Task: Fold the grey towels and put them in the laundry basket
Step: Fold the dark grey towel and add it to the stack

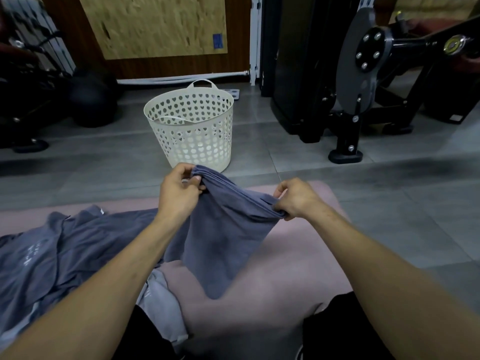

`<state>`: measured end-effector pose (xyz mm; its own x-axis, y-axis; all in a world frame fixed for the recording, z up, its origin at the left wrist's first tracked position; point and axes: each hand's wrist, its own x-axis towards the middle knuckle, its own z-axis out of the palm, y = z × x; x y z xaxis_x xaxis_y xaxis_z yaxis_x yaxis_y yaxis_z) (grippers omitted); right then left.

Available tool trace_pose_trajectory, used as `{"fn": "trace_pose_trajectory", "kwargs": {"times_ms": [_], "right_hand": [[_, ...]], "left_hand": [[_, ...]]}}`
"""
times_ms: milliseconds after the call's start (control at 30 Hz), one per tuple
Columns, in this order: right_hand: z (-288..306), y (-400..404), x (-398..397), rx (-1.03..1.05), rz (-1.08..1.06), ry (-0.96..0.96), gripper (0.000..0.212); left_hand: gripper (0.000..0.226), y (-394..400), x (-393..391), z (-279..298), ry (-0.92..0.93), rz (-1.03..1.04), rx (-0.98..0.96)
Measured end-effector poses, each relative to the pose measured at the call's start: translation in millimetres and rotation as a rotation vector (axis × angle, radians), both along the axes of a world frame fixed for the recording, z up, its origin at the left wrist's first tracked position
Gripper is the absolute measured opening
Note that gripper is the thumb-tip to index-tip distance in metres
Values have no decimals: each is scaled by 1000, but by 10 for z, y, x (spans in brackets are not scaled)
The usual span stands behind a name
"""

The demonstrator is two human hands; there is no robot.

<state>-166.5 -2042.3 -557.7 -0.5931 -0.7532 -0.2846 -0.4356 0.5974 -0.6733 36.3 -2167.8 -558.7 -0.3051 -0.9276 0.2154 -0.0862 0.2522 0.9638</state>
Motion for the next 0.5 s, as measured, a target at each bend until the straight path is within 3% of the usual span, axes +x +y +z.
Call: {"fn": "trace_pose_trajectory", "kwargs": {"times_ms": [167,233,367,433,500], "right_hand": [[84,9,73,213,152,573,18],[103,-9,150,306,260,676,23],[86,-46,224,366,278,646,22],[91,-70,203,342,201,548,7],[83,-105,152,305,112,398,18]], "left_hand": [[32,19,-75,10,-26,-22,10],[31,23,-102,-8,-54,-25,9],[32,17,-111,-43,-83,-15,3],[32,4,-106,-41,-88,3,2],[30,-21,-90,-46,-99,26,8]]}}
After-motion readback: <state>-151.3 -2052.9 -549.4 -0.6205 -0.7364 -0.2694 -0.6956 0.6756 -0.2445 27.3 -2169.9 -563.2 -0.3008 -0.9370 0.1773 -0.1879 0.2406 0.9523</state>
